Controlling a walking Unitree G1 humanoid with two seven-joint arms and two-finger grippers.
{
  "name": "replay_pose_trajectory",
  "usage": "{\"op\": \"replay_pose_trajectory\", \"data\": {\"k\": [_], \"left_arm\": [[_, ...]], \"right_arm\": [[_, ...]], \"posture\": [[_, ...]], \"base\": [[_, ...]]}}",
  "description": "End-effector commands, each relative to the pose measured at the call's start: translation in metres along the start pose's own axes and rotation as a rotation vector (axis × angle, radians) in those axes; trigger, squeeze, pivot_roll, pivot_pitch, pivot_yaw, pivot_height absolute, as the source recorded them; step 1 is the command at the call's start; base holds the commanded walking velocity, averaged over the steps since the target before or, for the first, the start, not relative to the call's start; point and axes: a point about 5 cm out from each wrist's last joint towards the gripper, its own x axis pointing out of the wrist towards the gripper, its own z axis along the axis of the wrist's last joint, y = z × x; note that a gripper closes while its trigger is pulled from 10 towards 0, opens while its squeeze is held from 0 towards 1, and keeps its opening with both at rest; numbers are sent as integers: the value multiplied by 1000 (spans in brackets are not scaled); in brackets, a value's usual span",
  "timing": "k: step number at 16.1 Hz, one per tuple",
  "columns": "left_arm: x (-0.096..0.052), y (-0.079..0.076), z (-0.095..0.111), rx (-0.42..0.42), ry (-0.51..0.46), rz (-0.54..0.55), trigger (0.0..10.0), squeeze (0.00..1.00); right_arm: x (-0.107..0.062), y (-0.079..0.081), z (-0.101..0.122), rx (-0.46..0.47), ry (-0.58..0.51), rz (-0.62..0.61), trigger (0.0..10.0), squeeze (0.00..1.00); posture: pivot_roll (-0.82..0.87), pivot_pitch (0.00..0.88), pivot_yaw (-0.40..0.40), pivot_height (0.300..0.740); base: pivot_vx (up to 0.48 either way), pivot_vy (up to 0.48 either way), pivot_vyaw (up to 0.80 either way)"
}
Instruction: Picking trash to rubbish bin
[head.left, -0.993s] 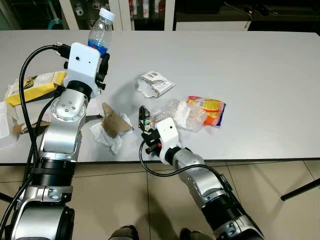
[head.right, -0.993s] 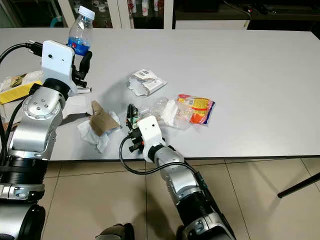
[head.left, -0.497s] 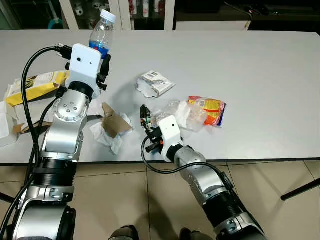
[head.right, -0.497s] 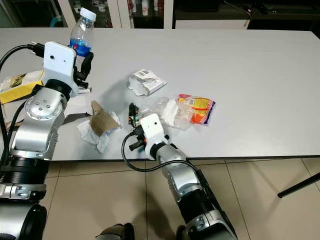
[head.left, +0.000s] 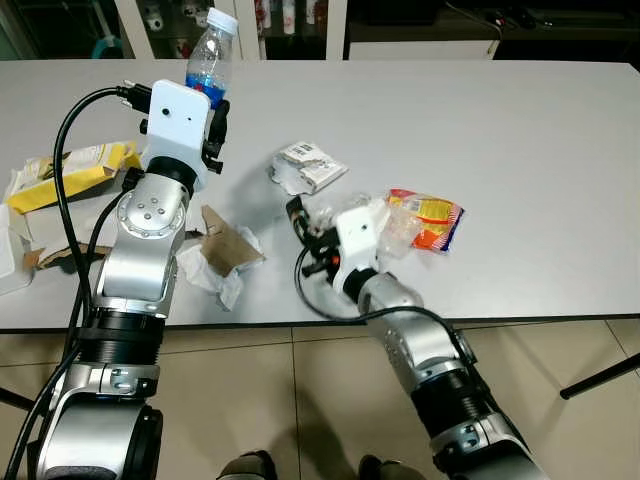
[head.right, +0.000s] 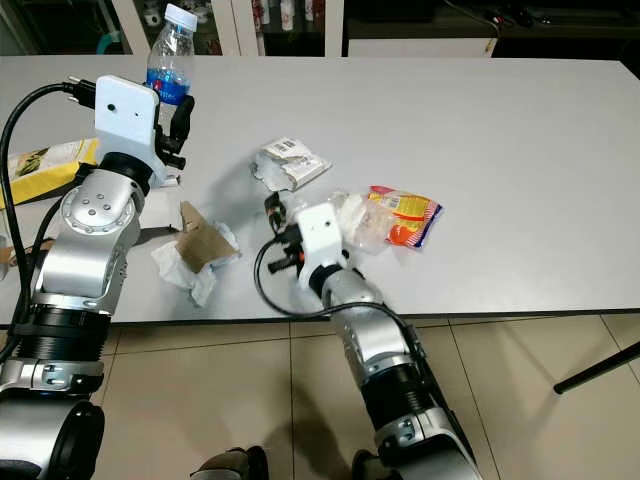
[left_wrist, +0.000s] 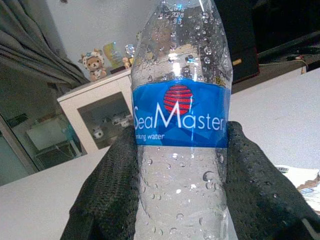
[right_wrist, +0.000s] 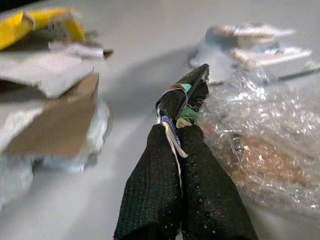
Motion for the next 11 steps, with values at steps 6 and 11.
{"op": "replay_pose_trajectory", "data": {"k": [6,11], "left_arm": [[4,-5,8,-66,-38,11,10000,0],[-2,-38,8,-182,-44,-57,10000,0]], "right_arm": [[5,2,46,45,-158,10,0,0],[1,-16,82,57,-301,-105,0,0]], "posture": [[52,55,16,740],[52,48,15,740]], "base": [[0,0,0],[0,0,0]]}}
